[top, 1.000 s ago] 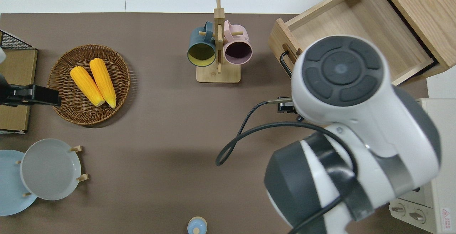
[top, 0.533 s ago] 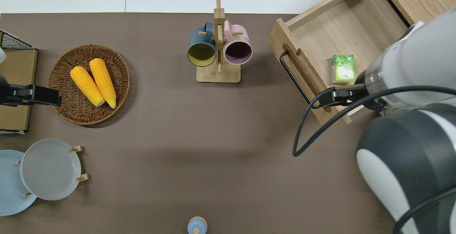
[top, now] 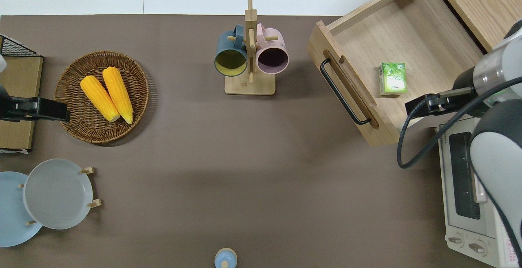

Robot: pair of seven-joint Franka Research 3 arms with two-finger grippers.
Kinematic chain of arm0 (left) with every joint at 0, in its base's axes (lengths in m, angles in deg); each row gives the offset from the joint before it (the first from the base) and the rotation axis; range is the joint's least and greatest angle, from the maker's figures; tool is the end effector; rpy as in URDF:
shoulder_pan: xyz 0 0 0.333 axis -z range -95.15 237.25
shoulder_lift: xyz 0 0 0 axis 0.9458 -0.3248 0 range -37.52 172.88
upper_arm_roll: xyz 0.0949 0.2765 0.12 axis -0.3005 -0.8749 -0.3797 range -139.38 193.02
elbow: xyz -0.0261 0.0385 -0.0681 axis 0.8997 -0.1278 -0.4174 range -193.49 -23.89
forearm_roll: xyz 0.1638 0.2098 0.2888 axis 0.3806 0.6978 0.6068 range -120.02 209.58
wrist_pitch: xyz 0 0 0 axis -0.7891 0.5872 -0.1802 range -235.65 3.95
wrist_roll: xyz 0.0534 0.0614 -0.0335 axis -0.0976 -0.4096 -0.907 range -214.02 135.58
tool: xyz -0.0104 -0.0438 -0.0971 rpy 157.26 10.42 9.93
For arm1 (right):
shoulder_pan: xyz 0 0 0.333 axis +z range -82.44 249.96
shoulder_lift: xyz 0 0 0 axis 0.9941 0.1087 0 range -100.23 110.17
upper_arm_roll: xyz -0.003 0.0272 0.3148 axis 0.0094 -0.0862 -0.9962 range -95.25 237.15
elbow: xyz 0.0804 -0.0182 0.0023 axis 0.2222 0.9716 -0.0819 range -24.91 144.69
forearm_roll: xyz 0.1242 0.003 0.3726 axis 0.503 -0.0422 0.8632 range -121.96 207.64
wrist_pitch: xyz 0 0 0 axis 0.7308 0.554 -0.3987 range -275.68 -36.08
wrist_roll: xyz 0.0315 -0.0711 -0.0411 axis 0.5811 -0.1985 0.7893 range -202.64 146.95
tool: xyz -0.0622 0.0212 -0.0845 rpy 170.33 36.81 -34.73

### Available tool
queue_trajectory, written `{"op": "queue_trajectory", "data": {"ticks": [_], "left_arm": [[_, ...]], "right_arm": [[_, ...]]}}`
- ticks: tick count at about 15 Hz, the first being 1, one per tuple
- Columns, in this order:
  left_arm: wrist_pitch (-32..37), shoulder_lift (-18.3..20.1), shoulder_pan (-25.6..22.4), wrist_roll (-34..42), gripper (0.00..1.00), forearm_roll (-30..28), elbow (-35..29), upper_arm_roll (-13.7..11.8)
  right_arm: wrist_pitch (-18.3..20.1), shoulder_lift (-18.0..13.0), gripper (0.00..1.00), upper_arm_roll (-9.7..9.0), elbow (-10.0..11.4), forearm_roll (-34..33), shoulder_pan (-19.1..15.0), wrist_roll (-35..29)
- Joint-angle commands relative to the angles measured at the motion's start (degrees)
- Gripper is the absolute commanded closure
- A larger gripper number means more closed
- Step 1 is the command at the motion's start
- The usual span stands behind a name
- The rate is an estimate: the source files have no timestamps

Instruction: Slide drawer open with right arm

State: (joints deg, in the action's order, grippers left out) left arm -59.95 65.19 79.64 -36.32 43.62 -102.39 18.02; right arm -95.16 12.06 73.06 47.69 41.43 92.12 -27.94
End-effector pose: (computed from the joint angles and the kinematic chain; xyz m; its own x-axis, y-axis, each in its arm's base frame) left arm 0.5670 -0.0023 0.6384 0.9985 -0.0476 0.0257 -0.0480 -0.9988 0.0123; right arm 0.5795 0.0620 0.6328 0.9938 0.1047 -0.0367 0.1058 -0.9940 0.0291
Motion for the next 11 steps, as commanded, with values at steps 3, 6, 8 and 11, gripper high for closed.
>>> {"op": "queue_trajectory", "data": {"ticks": [3, 6, 8, 11], "left_arm": [[-0.03, -0.76, 0.99, 0.44, 0.0, 0.71, 1.17, -0.96], [-0.03, -0.76, 0.99, 0.44, 0.0, 0.71, 1.17, -0.96], [-0.03, -0.76, 0.99, 0.44, 0.0, 0.63, 1.17, -0.96], [-0.03, -0.76, 0.99, 0.44, 0.0, 0.72, 1.17, -0.96]], "right_arm": [[-1.33, -0.41, 0.013, -0.01, 1.73, 5.19, -3.27, 2.12], [-1.85, -0.24, 0.015, 0.08, 1.73, 3.7, -2.39, 1.24], [-2.03, 0.12, 0.015, -0.01, 1.64, 2.99, -2.03, -1.12], [-1.77, 0.12, 0.013, -0.01, 1.55, 2.99, -2.21, -2.45]]}}
